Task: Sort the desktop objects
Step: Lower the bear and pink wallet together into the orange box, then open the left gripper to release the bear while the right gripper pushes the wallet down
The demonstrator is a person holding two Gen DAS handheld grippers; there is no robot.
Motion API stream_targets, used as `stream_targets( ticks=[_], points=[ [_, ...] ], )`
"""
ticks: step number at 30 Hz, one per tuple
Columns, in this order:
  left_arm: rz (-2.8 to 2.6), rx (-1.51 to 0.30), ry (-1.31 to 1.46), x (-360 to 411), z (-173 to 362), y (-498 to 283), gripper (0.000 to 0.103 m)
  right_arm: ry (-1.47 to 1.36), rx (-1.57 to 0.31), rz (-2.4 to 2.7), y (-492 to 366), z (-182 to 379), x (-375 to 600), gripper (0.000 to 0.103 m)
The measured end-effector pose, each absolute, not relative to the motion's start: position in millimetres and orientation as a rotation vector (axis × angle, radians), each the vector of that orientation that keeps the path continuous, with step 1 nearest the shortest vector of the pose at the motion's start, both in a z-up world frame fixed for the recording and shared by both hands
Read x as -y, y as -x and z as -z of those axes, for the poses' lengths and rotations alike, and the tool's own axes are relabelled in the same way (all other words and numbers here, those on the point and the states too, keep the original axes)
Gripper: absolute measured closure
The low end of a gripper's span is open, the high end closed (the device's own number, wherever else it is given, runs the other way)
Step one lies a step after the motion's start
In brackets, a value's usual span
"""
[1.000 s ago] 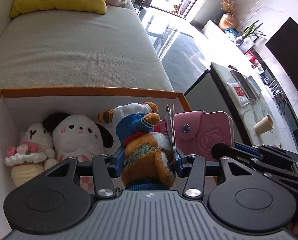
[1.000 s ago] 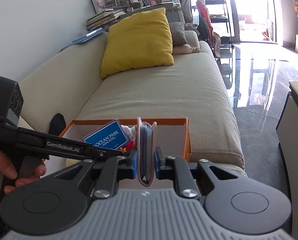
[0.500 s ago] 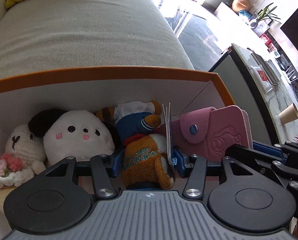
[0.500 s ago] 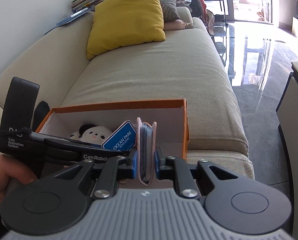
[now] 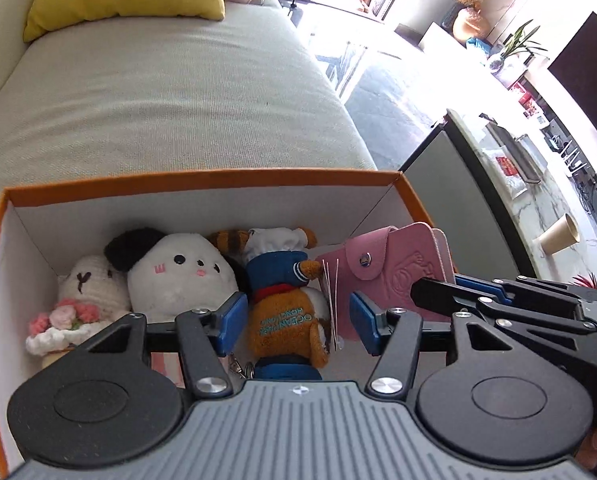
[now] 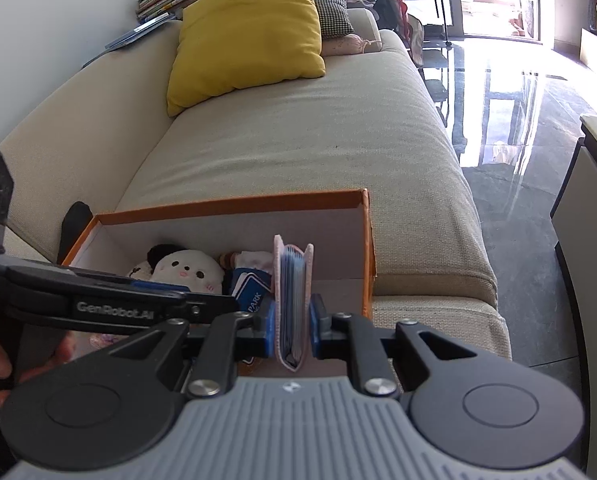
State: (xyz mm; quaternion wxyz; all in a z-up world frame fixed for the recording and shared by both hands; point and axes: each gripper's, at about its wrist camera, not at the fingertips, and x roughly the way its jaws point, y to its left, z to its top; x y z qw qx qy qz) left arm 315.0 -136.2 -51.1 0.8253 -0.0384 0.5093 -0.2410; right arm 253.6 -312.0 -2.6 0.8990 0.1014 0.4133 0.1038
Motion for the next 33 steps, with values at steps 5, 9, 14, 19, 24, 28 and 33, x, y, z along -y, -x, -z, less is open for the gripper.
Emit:
stream_targets(
  ticks=[5, 9, 14, 19, 24, 28, 33],
  points=[
    [0.427, -0.906, 0.020, 104.5, 10.3, -281.6, 0.036, -0.167, -0.830, -0.180, -231.8, -9.7, 311.3, 0.085],
    [0.247, -0.829, -0.059, 69.7, -4.0, -260.1, 0.036, -0.173, -0.878, -0.191, -223.8, -6.2, 309.1, 0.085],
    [0.173, -0.877, -0.001, 31.8, 5.8, -245.6, 0.036, -0.164, -0.869, -0.181, -230.3, 0.5, 298.6, 0.085],
    [0.147, -0.919, 0.064, 10.7, 20.3, -236.1, 0.038, -0.195, -0.860, -0.222, -244.0, 4.5, 288.5, 0.085],
    [0.178, -0.930, 0.095, 5.7, 25.3, -230.5, 0.042, -0.174, -0.855, -0.228, -248.5, 6.8, 281.5, 0.085],
    [0.180, -0.924, 0.101, 3.5, 23.0, -227.8, 0.042, -0.158, -0.856, -0.214, -243.3, 3.2, 284.2, 0.085],
    [0.204, -0.936, 0.108, 3.4, 24.5, -223.9, 0.044, -0.142, -0.809, -0.195, -225.3, -13.9, 286.0, 0.085]
  ],
)
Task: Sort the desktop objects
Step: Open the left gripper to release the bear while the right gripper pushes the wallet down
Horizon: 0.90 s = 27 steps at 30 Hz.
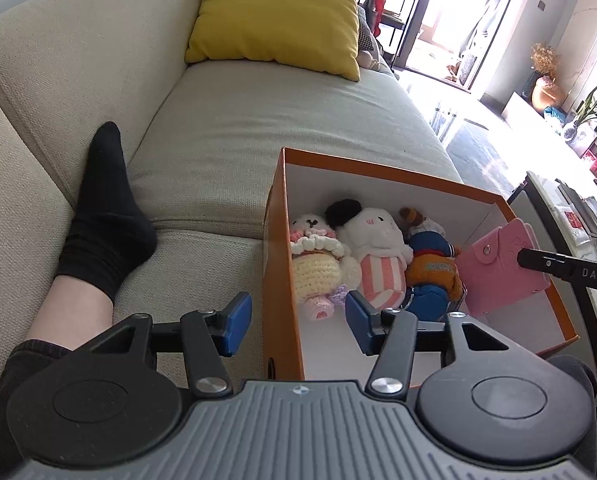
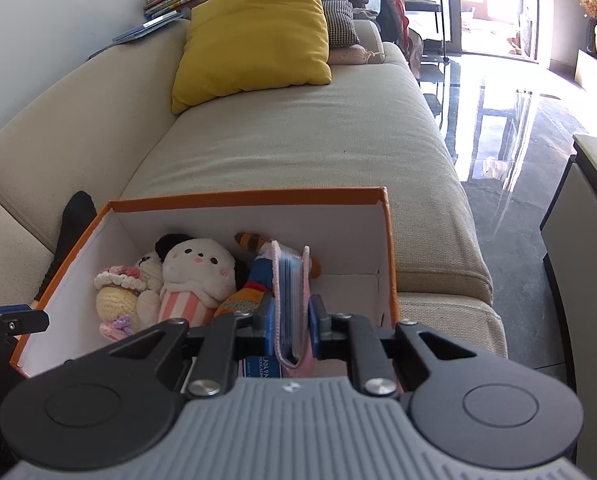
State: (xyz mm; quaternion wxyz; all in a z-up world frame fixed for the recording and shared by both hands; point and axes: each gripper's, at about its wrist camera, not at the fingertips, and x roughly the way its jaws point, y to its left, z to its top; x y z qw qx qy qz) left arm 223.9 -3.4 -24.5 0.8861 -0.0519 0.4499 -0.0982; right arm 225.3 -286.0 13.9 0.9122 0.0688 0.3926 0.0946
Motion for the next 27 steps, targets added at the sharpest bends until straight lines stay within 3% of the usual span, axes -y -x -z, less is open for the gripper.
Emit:
stream_targets(
  ticks=[5, 8, 12, 27],
  points=[
    [0.211, -0.946, 0.116, 4.2, 29.4, -219.8, 0.058, -0.170, -0.745, -0.272, -201.0, -41.6, 278.3, 0.085],
    [0.212, -0.925, 0.140, 0.8, 28.3, -217.0, 0.059, -0.243, -0.787, -0.371, -201.3, -46.3, 264.0, 0.085],
    [0.216, -0.905, 0.129, -3.2, 23.8, -214.5, 0.071, -0.273, -0.863, -0.433, -210.5, -37.2, 228.3, 0.085],
    [0.266, -0.897, 0.268, -38.7, 37.4, -199.3, 0.071, -0.255, -1.017, -0.458, -225.3, -2.7, 134.4, 0.083]
  ],
)
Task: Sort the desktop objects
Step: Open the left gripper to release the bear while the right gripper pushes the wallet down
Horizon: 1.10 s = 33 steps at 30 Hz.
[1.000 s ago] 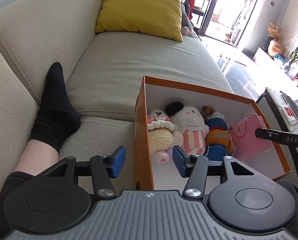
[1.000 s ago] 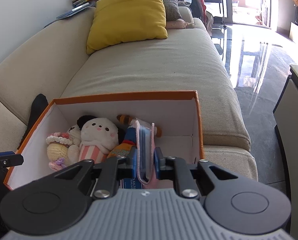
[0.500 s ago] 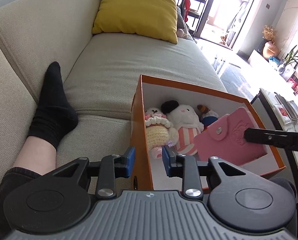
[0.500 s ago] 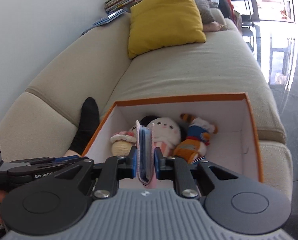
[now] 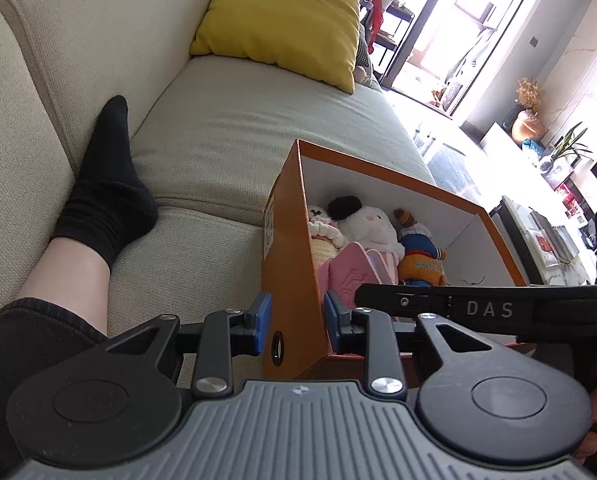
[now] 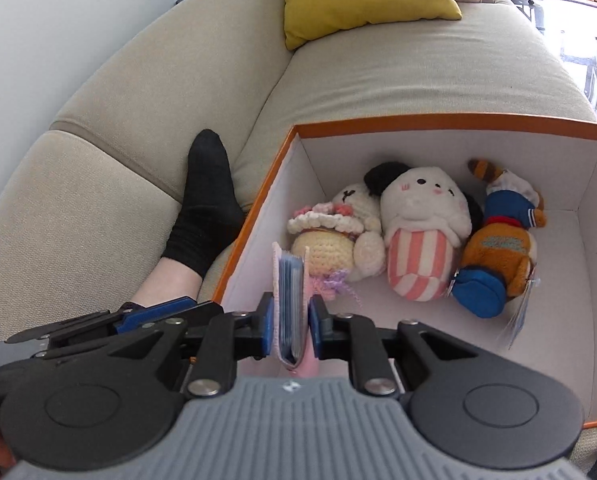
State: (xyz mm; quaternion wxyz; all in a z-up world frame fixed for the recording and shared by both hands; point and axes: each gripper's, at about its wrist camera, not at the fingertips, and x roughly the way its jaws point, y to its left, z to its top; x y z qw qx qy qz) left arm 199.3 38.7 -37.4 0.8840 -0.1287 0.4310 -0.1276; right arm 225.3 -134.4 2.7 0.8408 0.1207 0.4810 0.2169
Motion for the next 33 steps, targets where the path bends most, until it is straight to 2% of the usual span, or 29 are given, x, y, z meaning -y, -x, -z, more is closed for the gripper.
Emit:
stream_targets(
  ticks=[11, 18, 22, 33],
  points=[
    [0.222, -0.853, 0.356, -66.8, 33.7, -187.2, 0.071, -0.387, -1.083, -0.483, -231.1, 7.9, 126.6, 0.067],
    [0.197, -0.859, 0.383, -72.5, 38.4, -184.9, 0.071, -0.435, -1.093, -0.489, -233.8, 7.9, 130.5, 0.065],
    [0.193, -0.861, 0.389, -72.0, 39.0, -183.8, 0.071, -0.430, -1.071, -0.506, -231.1, 2.2, 133.0, 0.060],
    [0.181, -0.870, 0.385, -69.7, 39.6, -174.1, 0.071, -0.319, -0.963, -0.527, -215.0, -20.1, 133.0, 0.058]
  ],
)
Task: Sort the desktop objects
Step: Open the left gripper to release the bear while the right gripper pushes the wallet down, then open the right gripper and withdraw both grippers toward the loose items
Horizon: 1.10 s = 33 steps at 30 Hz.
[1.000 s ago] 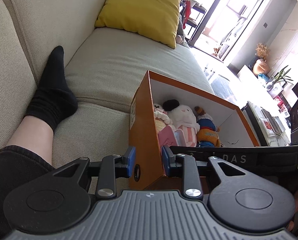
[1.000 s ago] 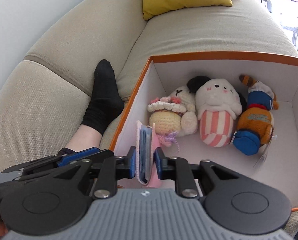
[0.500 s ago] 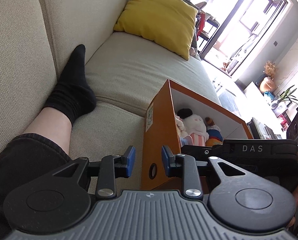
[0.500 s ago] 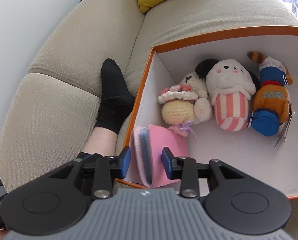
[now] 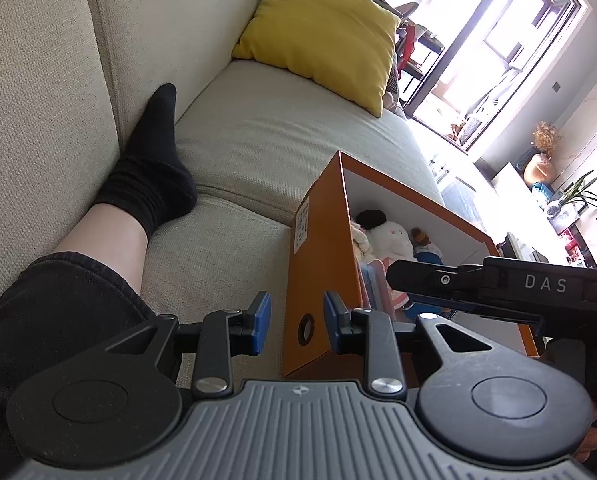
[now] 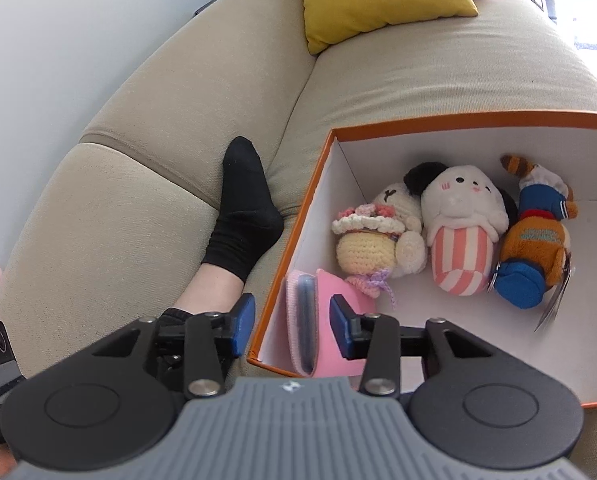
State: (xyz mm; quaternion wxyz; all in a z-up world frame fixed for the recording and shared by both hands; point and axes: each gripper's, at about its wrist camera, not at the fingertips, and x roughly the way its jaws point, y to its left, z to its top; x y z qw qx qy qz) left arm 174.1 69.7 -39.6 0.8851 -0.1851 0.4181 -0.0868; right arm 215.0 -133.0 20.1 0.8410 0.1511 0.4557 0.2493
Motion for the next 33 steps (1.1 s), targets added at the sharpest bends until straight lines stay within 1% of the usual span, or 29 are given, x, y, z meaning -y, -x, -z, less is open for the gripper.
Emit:
stream_targets(
  ticks=[3, 5, 13, 20, 21, 25, 26, 28, 33],
  points=[
    [0.178, -0.874, 0.381, -69.1, 38.8, -168.4, 0.071, -0.253, -0.905, -0.525, -206.6, -28.2, 132.4, 0.057],
    [0.179, -0.871, 0.370, -67.2, 37.3, -163.1, 0.071, -0.205, -0.861, -0.528, -199.8, -33.1, 132.5, 0.053],
    [0.183, -0.843, 0.306, -53.0, 25.1, -138.7, 0.071, -0.083, -0.725, -0.571, -171.0, -43.5, 136.4, 0.052],
    [0.164, -0.827, 0.273, -44.6, 17.6, -113.6, 0.071, 0.005, -0.586, -0.649, -129.3, -47.3, 147.2, 0.040],
    [0.162, -0.827, 0.272, -44.4, 17.1, -109.7, 0.071, 0.015, -0.568, -0.663, -122.0, -46.4, 150.2, 0.040],
    [0.158, -0.833, 0.247, -40.0, 17.9, -95.1, 0.071, 0.045, -0.531, -0.684, -101.0, -41.2, 162.8, 0.039],
    [0.155, -0.835, 0.238, -38.8, 18.7, -91.6, 0.071, 0.048, -0.522, -0.685, -95.5, -39.9, 166.6, 0.033],
    [0.148, -0.846, 0.220, -36.6, 21.2, -84.2, 0.071, 0.051, -0.512, -0.696, -86.8, -36.8, 173.7, 0.026],
    [0.145, -0.883, 0.202, -36.4, 30.2, -64.4, 0.071, 0.115, -0.525, -0.658, -69.8, -23.6, 181.0, 0.026]
  ],
)
